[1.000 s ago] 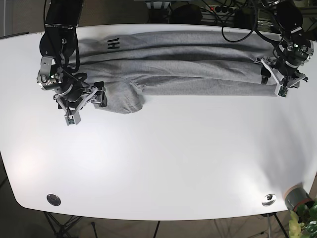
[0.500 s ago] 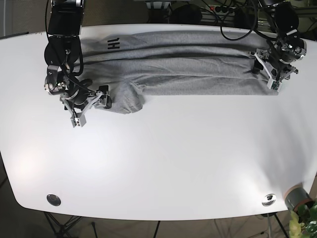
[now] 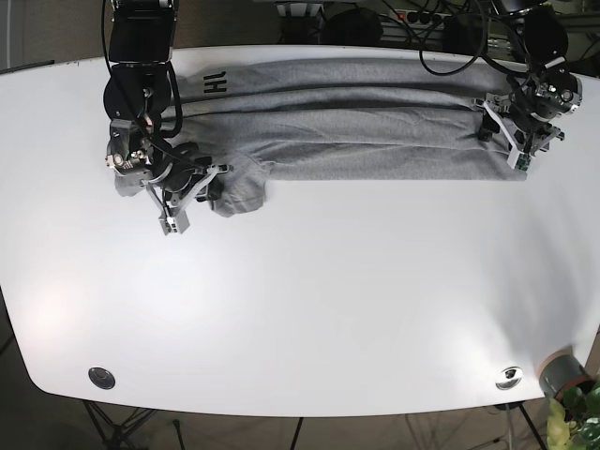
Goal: Fold the T-shirt properly
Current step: 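Grasp the folded shirt end with the right gripper and tuck it inward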
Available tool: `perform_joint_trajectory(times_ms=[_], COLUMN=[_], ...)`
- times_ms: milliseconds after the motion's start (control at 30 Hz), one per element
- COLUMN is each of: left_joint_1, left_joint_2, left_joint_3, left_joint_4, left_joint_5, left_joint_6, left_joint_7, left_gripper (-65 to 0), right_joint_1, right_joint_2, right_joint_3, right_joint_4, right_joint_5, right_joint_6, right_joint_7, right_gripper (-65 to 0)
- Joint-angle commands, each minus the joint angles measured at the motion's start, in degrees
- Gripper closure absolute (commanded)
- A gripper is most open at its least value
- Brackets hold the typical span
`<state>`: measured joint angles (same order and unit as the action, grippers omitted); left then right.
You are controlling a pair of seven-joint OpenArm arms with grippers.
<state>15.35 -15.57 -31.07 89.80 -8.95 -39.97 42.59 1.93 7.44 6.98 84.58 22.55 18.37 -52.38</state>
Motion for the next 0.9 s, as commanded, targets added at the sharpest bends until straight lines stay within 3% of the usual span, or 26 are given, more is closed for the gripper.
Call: perform_joint_trajectory(times_ms=[0,567,867], left_joint_1=[-0.1,-0.2,-0.2], left_joint_2=[-0.7,-0.8,-0.8], left_joint_3=[-0.1,0.1,0.1], left_joint_4=[-0.2,-0.3,-0.3], left_joint_5=[0.8,0.8,0.8], left_joint_6=[0.0,0.0,0.0], left_joint_7=[0.4,0.4,0.4], left_gripper=[-35.1,-35.1,-35.1], right_joint_1=[0.7,-14.9,-21.1], right_joint_2=[0.4,-0.5,-2.7], right_joint_3=[0.8,8.1,10.0], right_joint_4=[2.5,27.5,30.4], right_joint_5=[0.6,0.6,0.6], right_joint_6=[0.05,0.05,0.05], right_joint_7=[0.1,-1.4,-1.2], right_gripper=[-1.9,-3.3,-4.0])
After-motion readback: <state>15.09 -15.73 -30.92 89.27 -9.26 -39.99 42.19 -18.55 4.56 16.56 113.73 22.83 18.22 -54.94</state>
